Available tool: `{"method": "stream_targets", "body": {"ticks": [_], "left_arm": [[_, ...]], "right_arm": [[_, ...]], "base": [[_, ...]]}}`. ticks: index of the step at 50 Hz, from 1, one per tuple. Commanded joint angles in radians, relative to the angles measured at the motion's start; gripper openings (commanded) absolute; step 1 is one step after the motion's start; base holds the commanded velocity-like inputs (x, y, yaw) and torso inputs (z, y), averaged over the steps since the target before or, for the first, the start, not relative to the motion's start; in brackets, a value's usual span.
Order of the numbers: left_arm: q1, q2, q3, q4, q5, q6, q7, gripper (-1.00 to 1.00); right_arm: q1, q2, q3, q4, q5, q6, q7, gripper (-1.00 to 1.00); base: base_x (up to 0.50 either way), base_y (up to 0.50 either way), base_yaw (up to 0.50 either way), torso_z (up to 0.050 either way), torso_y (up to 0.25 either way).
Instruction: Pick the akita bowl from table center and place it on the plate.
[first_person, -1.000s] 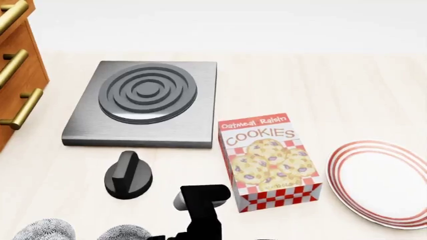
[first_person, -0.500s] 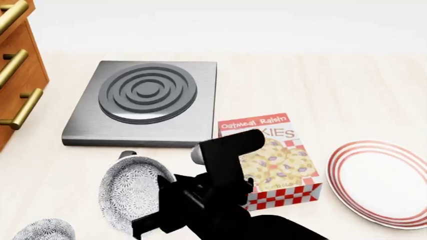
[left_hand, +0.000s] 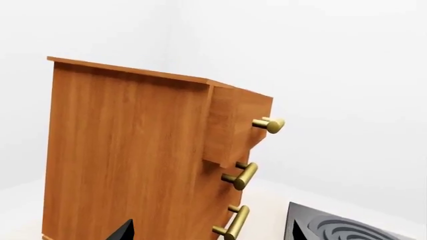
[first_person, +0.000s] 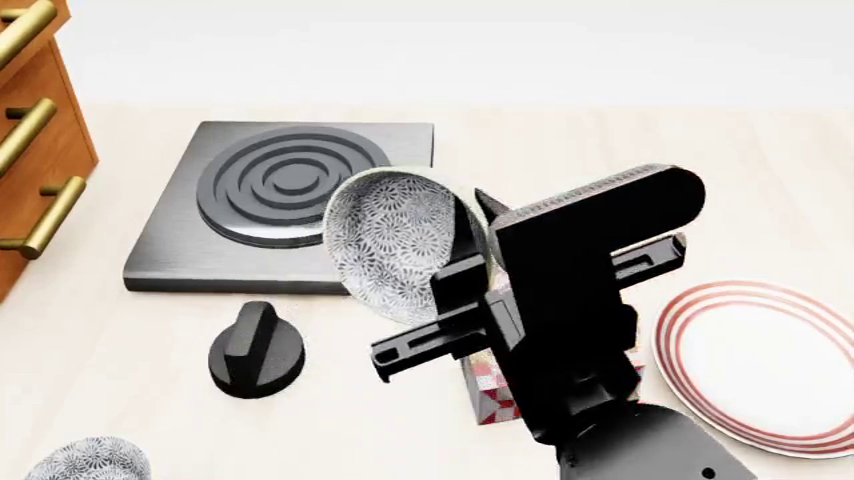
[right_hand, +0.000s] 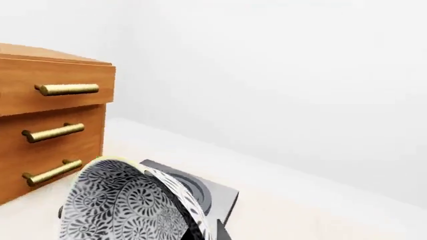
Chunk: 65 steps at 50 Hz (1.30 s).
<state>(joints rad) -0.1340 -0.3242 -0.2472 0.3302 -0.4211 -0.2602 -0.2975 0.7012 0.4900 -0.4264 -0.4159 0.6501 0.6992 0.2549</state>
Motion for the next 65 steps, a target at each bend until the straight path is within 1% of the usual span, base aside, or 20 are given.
{"method": "stream_targets", "body": {"ticks": [1, 11, 15, 21, 24, 27, 30, 32, 38, 43, 47, 64, 65], "left_arm": [[0.004, -0.004, 0.002, 0.013, -0.008, -0.005, -0.003, 1.0], [0.014, -0.008, 0.0, 0.026, -0.018, -0.009, -0.006, 1.0], [0.025, -0.006, 0.001, 0.03, -0.017, -0.004, -0.005, 1.0], [0.033, -0.005, 0.003, 0.03, -0.017, 0.004, -0.002, 1.0], [0.036, -0.006, -0.001, 0.028, -0.019, 0.009, -0.002, 1.0], [0.037, -0.007, -0.003, 0.026, -0.019, 0.011, -0.003, 1.0], [0.04, -0.008, -0.003, 0.026, -0.017, 0.014, -0.004, 1.0], [0.038, -0.01, -0.002, 0.031, -0.018, 0.009, -0.007, 1.0], [0.031, -0.014, 0.01, 0.035, -0.015, 0.0, -0.01, 1.0], [0.016, -0.018, 0.017, 0.03, -0.016, -0.008, -0.01, 1.0], [0.007, -0.02, 0.018, 0.021, -0.017, -0.008, -0.01, 1.0], [0.006, -0.021, 0.017, 0.021, -0.018, -0.009, -0.01, 1.0], [0.007, -0.021, 0.019, 0.021, -0.016, -0.007, -0.01, 1.0]], "right_arm": [[-0.002, 0.082, 0.048, -0.086, -0.1, -0.05, 0.067, -1.0], [-0.01, 0.134, 0.161, -0.104, -0.067, -0.038, 0.117, -1.0], [-0.024, 0.152, 0.216, -0.124, -0.039, 0.017, 0.178, -1.0], [-0.056, 0.159, 0.282, -0.101, -0.023, 0.056, 0.248, -1.0], [-0.088, 0.148, 0.353, -0.063, 0.012, 0.074, 0.289, -1.0], [-0.1, 0.147, 0.386, -0.045, 0.042, 0.091, 0.296, -1.0], [-0.123, 0.13, 0.452, -0.007, 0.115, 0.115, 0.3, -1.0], [-0.137, 0.118, 0.496, 0.023, 0.173, 0.128, 0.29, -1.0], [-0.18, 0.097, 0.578, 0.077, 0.262, 0.125, 0.259, -1.0], [-0.185, 0.076, 0.622, 0.124, 0.33, 0.137, 0.242, -1.0], [-0.154, 0.06, 0.651, 0.165, 0.395, 0.172, 0.262, -1.0], [-0.145, 0.062, 0.647, 0.164, 0.403, 0.179, 0.274, -1.0], [-0.133, 0.061, 0.66, 0.18, 0.426, 0.191, 0.282, -1.0]], "base": [[0.0, 0.0, 0.0, 0.0, 0.0], [0.0, 0.0, 0.0, 0.0, 0.0], [0.0, 0.0, 0.0, 0.0, 0.0], [0.0, 0.0, 0.0, 0.0, 0.0], [0.0, 0.0, 0.0, 0.0, 0.0], [0.0, 0.0, 0.0, 0.0, 0.0], [0.0, 0.0, 0.0, 0.0, 0.0], [0.0, 0.0, 0.0, 0.0, 0.0], [0.0, 0.0, 0.0, 0.0, 0.003], [0.0, 0.0, 0.0, 0.0, 0.0], [0.0, 0.0, 0.0, 0.0, 0.0], [0.0, 0.0, 0.0, 0.0, 0.0], [0.0, 0.0, 0.0, 0.0, 0.0]]}}
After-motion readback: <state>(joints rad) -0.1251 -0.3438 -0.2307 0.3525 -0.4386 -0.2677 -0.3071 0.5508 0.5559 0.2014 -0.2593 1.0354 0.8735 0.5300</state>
